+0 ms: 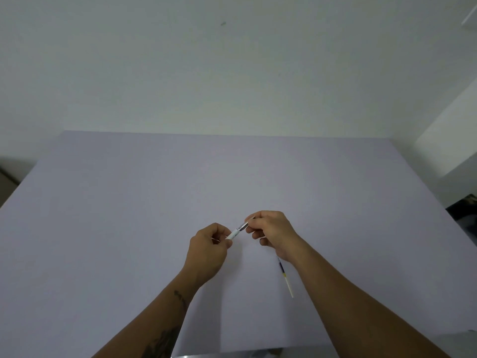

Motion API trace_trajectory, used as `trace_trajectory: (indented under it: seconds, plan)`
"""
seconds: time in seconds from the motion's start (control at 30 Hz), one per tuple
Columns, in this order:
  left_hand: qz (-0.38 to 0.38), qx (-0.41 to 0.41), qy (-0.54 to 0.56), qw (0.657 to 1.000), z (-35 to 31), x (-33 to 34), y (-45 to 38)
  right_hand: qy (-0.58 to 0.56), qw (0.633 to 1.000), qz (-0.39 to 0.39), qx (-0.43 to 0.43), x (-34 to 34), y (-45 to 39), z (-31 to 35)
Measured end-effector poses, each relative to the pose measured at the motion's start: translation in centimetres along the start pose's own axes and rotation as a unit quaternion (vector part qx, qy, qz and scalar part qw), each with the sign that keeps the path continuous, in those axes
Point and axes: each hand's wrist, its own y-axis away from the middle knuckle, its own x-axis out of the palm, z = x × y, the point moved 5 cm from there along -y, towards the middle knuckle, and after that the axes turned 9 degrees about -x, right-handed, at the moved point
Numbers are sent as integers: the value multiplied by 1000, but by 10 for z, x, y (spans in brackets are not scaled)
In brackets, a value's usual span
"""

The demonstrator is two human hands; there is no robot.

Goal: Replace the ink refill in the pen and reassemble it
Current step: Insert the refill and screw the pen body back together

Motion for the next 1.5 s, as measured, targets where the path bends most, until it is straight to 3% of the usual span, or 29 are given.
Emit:
trace_trajectory:
  seconds: [0.43,0.77,1.5]
  plan:
    - [-7,14,10,1000,-6,-8,13,-53,999,13,-3,4,15,-7]
    - [7,16,-9,1000,-4,-4,20,97,992,35,-72,-4,27,0]
    - [12,23,-24,999,-9,-1,22,108,985,46,-125,-15,26,-3]
